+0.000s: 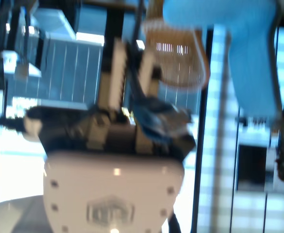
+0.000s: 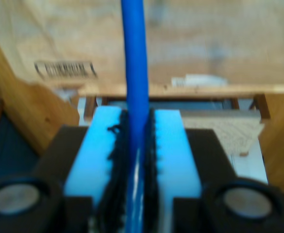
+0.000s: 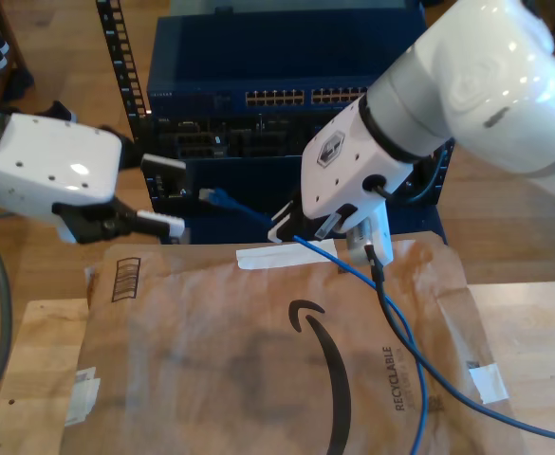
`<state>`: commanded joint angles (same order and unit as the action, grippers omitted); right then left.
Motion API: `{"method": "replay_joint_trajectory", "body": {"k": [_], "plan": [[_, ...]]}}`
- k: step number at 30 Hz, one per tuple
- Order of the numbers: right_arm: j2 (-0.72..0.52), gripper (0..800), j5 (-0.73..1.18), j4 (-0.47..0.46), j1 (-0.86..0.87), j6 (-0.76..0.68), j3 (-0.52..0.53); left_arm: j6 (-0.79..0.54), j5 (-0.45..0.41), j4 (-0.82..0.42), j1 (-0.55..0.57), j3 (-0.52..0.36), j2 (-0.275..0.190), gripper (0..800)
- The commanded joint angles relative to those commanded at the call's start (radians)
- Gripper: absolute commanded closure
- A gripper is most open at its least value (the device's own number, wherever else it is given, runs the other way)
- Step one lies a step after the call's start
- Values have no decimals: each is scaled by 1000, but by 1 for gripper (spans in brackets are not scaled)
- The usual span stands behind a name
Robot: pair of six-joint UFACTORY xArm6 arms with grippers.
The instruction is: Grab the cable and plug it in
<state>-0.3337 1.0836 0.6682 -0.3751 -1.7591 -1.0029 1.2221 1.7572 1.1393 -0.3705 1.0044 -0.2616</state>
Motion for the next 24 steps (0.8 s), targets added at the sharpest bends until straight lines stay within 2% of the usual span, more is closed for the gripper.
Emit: {"method": "replay_joint_trajectory", "body": {"k": [4,8,11,19,24], "plan": [[-63,800,38,26,8,0,2,-8,38,11,0,54,0,38],[-97,800,49,37,9,0,0,-2,149,81,0,68,3,74],[-106,800,49,38,9,0,0,41,190,84,-2,66,3,79],[-132,800,48,38,9,-2,3,147,187,83,-3,66,21,80],[-132,800,48,38,8,-2,-2,153,198,83,-15,66,28,111]]}}
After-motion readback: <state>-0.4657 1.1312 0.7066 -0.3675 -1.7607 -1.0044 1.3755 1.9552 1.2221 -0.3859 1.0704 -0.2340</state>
